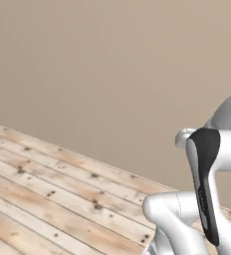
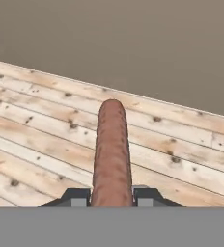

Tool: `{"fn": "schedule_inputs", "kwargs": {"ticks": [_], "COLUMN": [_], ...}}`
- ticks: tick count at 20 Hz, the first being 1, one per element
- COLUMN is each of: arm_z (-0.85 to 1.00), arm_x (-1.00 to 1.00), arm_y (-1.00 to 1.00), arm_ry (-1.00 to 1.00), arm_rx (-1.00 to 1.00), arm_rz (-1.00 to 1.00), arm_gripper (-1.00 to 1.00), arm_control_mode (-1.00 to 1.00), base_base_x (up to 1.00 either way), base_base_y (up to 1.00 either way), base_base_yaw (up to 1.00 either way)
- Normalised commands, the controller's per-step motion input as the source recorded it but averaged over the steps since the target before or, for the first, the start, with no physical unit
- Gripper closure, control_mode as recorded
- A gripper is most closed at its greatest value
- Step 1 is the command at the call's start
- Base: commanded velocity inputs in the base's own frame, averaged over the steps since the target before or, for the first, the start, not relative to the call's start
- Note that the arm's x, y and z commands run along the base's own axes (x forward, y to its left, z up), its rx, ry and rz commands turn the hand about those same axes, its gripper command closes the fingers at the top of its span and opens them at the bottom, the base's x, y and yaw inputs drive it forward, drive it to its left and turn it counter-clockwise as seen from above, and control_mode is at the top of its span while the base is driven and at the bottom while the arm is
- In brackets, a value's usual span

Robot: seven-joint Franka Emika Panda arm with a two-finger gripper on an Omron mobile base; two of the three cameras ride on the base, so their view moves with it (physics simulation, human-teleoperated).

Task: Move the hot dog bun to the plate on the dining table and place the condiment next to that plate. Then navigate to the fridge and take the sausage and place it on the plate as well.

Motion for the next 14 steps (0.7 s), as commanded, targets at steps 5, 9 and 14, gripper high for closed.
{"fn": "schedule_inputs", "kwargs": {"ticks": [5, 9, 14], "arm_z": [0.00, 0.00, 0.00], "arm_x": [0.00, 0.00, 0.00], "arm_y": [0.00, 0.00, 0.00], "arm_ry": [0.00, 0.00, 0.00], "arm_rx": [0.00, 0.00, 0.00], "arm_rz": [0.00, 0.00, 0.00], "arm_gripper": [1.00, 1.00, 1.00], "arm_control_mode": [1.00, 1.00, 1.00], "base_base_x": [0.88, 0.99, 1.00], "base_base_y": [-0.14, -0.19, -0.42], "base_base_yaw": [0.81, 0.77, 0.65]}}
